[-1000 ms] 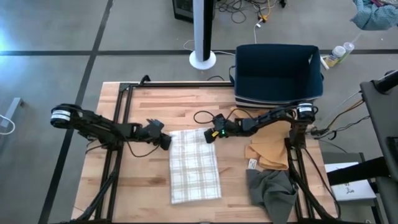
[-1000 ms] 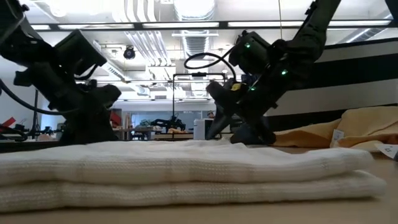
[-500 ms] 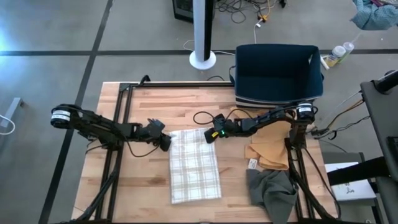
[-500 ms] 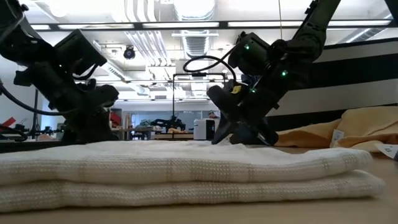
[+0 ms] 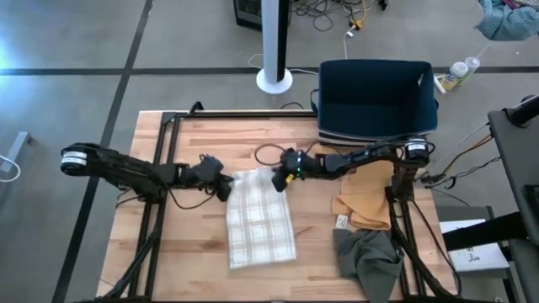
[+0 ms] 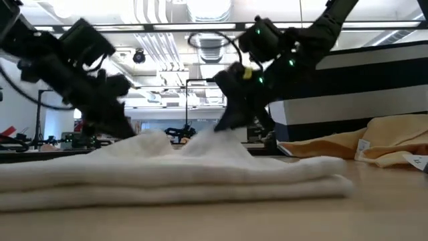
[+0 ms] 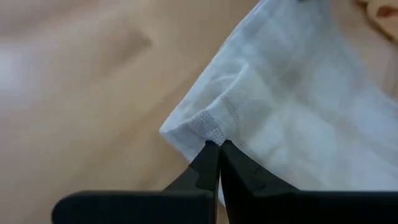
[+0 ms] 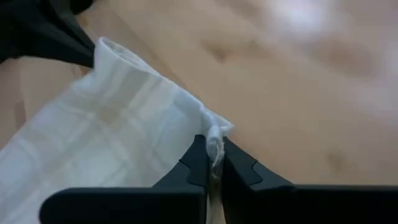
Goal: Fold towel
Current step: Fold the white towel
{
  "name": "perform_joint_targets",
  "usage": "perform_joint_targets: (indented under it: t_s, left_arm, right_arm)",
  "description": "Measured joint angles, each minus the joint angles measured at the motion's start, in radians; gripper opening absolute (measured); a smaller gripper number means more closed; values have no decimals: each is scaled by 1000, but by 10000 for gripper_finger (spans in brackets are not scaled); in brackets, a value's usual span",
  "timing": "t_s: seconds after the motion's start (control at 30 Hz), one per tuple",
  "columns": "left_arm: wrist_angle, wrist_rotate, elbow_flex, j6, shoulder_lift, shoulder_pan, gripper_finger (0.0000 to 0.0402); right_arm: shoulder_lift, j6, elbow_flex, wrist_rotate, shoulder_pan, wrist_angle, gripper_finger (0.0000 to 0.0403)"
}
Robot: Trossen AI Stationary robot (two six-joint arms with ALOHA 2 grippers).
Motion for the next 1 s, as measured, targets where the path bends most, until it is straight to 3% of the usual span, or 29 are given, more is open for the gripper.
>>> perform_joint_targets:
  t_s: [0.2, 0.37, 0.47, 0.57, 0.7, 0.83, 1.0]
  left_arm:
    - [-378, -1, 206, 179, -187, 30, 0]
    - [-580, 19, 279, 238, -301, -86, 0]
    - [-503, 101, 232, 249, -332, -234, 0]
    - [-350, 119, 163, 192, -313, -406, 0]
    - [-164, 9, 111, 81, -221, -583, 0]
    - [15, -30, 101, 32, -82, -641, 0]
    - [167, 31, 164, 44, 134, -646, 0]
  right_arm:
    - [-94, -227, 71, 13, -3, -39, 6]
    - [-181, -373, 48, 17, 89, -135, 5]
    - [-218, -425, 20, -2, 179, -179, 5]
    - [-224, -419, -6, -8, 268, -250, 4]
    - [-221, -367, -8, -3, 354, -296, 4]
    - [-219, -327, -8, 6, 384, -360, 6]
    - [-219, -311, -8, 9, 389, -416, 6]
